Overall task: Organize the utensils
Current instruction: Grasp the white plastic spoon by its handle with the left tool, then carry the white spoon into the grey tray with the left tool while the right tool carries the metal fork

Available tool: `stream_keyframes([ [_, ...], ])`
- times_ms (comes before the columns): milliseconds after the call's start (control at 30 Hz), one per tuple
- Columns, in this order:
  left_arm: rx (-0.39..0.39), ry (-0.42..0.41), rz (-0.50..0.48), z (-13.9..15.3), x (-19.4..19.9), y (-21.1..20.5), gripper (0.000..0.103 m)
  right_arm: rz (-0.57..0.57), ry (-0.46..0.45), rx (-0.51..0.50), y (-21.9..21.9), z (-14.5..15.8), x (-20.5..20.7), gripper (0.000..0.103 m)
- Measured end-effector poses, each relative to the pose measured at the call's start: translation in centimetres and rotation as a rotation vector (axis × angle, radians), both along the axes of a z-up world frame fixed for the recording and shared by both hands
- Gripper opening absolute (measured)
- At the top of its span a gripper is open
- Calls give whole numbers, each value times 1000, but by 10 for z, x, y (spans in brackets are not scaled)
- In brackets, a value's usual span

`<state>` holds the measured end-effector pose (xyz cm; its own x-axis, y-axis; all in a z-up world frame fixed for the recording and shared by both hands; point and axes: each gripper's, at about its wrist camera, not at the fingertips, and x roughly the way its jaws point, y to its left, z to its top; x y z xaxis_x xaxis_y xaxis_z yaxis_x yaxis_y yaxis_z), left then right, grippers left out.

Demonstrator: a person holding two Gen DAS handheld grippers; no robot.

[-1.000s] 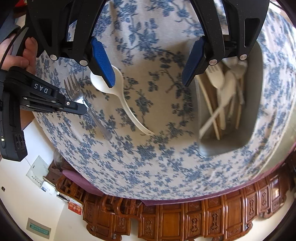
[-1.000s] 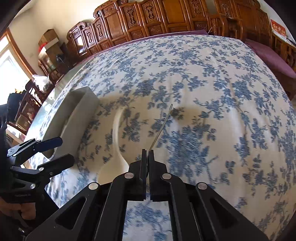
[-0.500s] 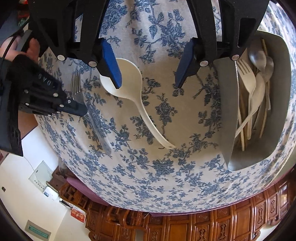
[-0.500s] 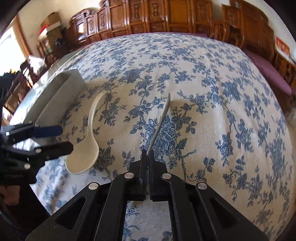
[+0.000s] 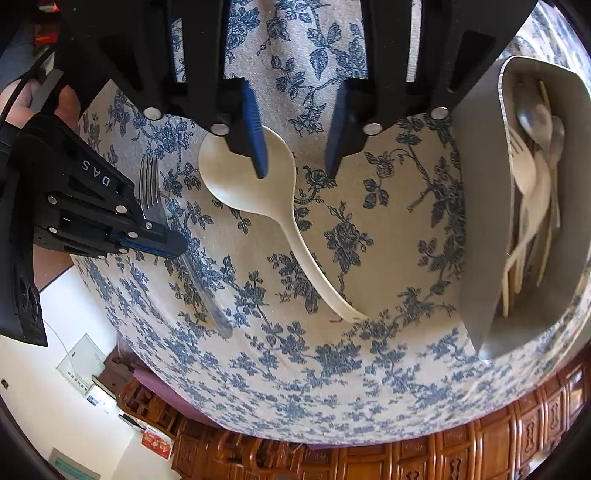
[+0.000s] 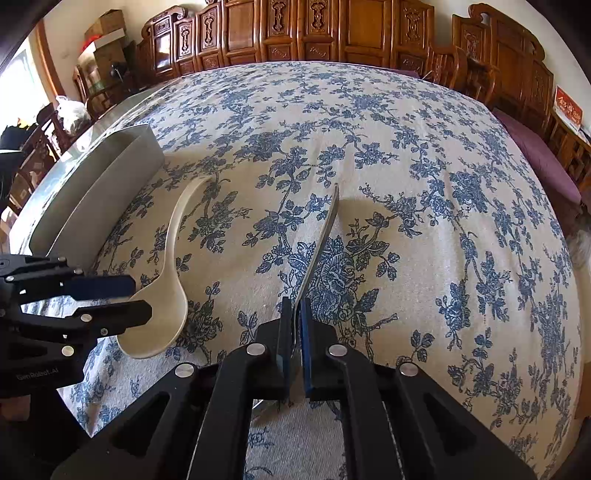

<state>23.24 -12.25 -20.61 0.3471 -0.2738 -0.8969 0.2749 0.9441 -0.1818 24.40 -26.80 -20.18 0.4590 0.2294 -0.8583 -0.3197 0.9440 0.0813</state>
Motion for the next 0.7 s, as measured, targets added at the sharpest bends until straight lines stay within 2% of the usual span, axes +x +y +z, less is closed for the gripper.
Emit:
stream_keyframes([
  [100,-1,4,3,-1,1,0,24,-5,5,10,-1,-1,1,8],
  [167,-3,13,1,-1,2,-1,19,-9,6,15,-2,-2,1,7],
  [233,-9,23,-3,-2,2,-1,9,-10,8,16,-2,-2,0,6],
  [333,-12,21,-8,-1,1,-3,5,-11,8,19,-4,-1,-3,5],
  [467,-12,-4,-16,8,-4,-1,1,-6,8,13,-4,0,-8,4],
  [700,12,-59,-13,33,-12,13,1,-19,-4,36,-1,7,-17,4],
])
